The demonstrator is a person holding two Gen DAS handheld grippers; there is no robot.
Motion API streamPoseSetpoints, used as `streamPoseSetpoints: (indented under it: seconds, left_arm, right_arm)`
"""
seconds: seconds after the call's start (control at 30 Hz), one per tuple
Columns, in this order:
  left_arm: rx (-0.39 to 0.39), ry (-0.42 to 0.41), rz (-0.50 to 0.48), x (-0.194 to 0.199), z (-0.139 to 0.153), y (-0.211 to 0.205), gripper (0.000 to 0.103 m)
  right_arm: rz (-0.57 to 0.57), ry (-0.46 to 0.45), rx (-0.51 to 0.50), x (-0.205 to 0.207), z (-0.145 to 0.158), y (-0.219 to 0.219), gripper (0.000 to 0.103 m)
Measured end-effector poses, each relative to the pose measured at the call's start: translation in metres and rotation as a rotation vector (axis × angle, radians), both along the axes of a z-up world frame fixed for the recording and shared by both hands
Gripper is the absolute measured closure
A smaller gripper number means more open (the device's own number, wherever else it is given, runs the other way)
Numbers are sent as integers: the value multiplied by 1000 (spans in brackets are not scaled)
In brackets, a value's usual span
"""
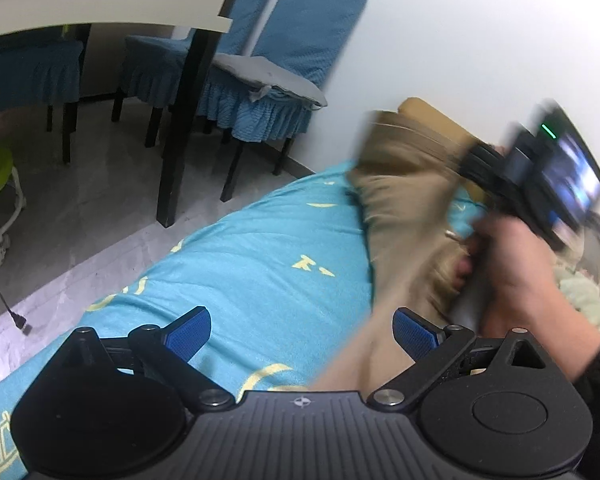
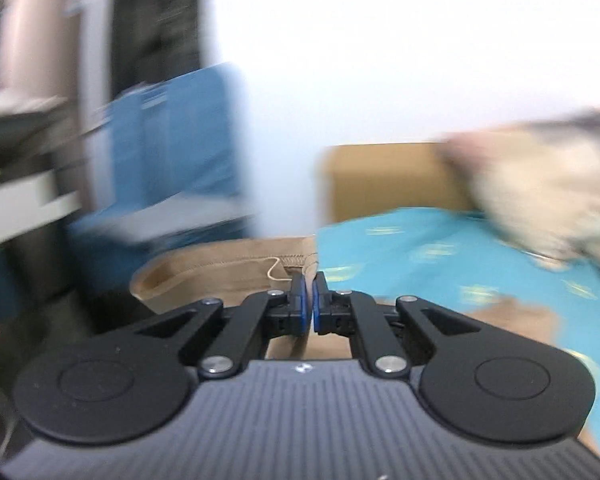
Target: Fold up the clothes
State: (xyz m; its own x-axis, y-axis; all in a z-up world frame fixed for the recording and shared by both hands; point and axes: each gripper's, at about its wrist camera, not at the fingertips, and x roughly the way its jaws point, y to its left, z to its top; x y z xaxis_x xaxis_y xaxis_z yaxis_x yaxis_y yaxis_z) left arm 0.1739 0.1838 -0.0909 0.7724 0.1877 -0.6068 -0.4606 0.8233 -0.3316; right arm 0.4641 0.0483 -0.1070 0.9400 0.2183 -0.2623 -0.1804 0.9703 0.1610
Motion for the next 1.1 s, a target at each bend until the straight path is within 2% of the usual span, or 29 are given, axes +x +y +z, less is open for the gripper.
streamPoseSetpoints:
  seconds: [0.07, 0.17, 0.23, 0.3, 0.33, 0.37, 0.4, 0.43, 0.53, 0.7, 0.83, 1.0, 1.1]
  left_arm:
    - [16, 7, -16, 2, -3, -6, 4]
    - [48, 26, -44, 8, -9, -17, 4]
    - [78, 37, -61, 13, -13, -23, 4]
    - [109, 48, -78, 16, -17, -30, 4]
    - [125, 51, -85, 18, -18, -33, 4]
    - [137, 53, -93, 19, -19, -36, 4]
    - [148, 55, -100, 21, -19, -38, 4]
    - [158, 56, -107, 23, -20, -41, 4]
    - [183, 56, -125, 22, -19, -44, 4]
    - [189, 33, -167, 12, -8, -51, 4]
    - [206, -14, -201, -5, 9, -54, 4]
    - [181, -37, -221, -32, 26, -58, 4]
    - [184, -9, -295, -51, 39, -65, 4]
  right_arm:
    - [-123, 68, 30, 8, -19, -40, 97]
    - [-204, 178, 55, 18, -52, -83, 96]
    - [-214, 256, 86, 22, -67, -99, 94]
    - [-179, 322, 126, 25, -74, -110, 84]
    - [-151, 334, 136, 24, -74, -112, 62]
    - [-122, 346, 147, 23, -74, -115, 47]
    - [-98, 347, 144, 19, -71, -115, 20]
    - [-77, 339, 133, 13, -67, -114, 12]
    - [-25, 297, 69, -16, -49, -115, 13]
    - [64, 189, -12, -96, -7, -117, 13]
    - [107, 171, -45, -163, 27, -125, 13]
    - [106, 133, -11, -243, 55, -152, 13]
    - [80, 109, 3, -293, 62, -171, 13]
